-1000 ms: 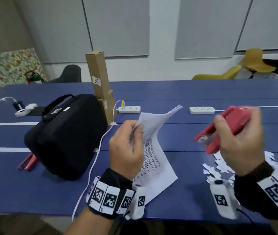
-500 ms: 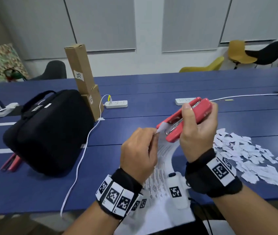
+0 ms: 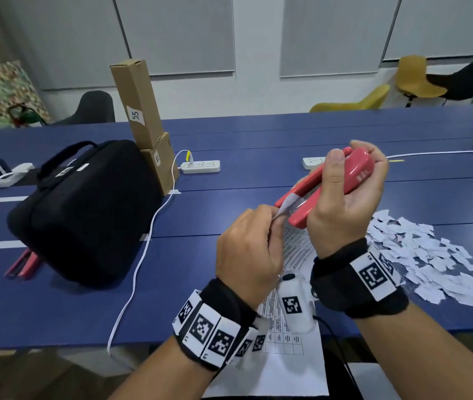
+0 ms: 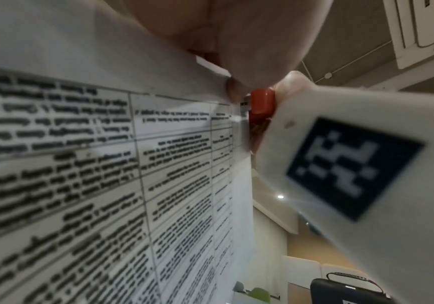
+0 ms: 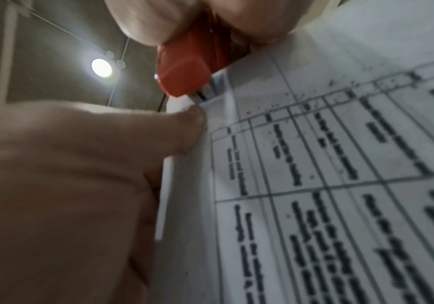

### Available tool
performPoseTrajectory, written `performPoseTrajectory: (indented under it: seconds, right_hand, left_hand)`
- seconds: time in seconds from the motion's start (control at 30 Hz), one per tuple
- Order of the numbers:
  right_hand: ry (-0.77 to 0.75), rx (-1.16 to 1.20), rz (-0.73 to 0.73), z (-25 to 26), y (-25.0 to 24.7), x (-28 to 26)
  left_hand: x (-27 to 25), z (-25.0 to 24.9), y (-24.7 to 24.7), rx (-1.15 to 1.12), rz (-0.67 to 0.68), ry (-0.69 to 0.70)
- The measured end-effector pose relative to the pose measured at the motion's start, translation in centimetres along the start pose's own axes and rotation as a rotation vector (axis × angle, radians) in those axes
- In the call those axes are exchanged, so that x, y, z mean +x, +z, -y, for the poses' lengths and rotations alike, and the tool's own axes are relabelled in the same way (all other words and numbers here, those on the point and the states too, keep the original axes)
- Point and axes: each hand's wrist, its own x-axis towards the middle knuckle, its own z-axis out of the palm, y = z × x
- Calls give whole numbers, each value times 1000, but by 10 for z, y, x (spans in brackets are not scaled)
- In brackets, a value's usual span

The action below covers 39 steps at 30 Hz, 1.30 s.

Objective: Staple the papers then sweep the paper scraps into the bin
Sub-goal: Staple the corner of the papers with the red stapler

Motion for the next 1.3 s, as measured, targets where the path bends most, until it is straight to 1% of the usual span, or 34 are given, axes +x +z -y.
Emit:
performPoseTrajectory:
  seconds: [0.07, 0.17, 0.4, 0.5, 0.7, 0.77, 0.87, 0.97, 1.0, 1.07, 1.13, 1.17, 1.2, 1.3]
  right_hand:
    - [-3, -13, -7, -3, 1, 1]
    - [-14, -38, -18, -3, 5, 2]
    - [-48, -81, 14, 0, 9, 0]
    - [-34, -68, 24, -1, 10, -1]
    - [-26, -31, 37, -4, 10, 0]
    - [-12, -26, 55, -7, 8, 1]
    - [30, 8, 120, -14, 7, 4]
    - [35, 63, 165, -19, 5, 9]
    - [30, 49, 155, -23, 1, 14]
    - [22, -68, 102, -31, -6, 23]
    - [29, -333, 63, -42, -16, 31]
    - [47, -468, 80, -49, -21, 33]
    - [81, -578, 127, -57, -25, 35]
    - [302, -886, 369, -87, -28, 32]
  left_hand:
    - [1, -2, -1, -1, -5, -14]
    - [0, -2, 0, -48, -17, -71]
    - [-3, 0, -2, -96, -30, -142]
    - [-5, 5, -1, -105, -30, -140]
    - [-7, 6, 2, -86, -37, -93]
    - [-7, 7, 3, -84, -38, -93]
    - [-7, 11, 4, -81, -33, -107]
    - [-2, 20, 4, -96, -33, -165]
    - [0, 25, 4, -108, -27, -198]
    - [4, 41, 4, -137, -23, -278]
    - [10, 67, 2, -129, -41, -365]
    - [15, 85, 1, -108, -46, -412]
    - [20, 104, -1, -86, -45, -459]
    - [36, 162, -3, 10, 5, -617]
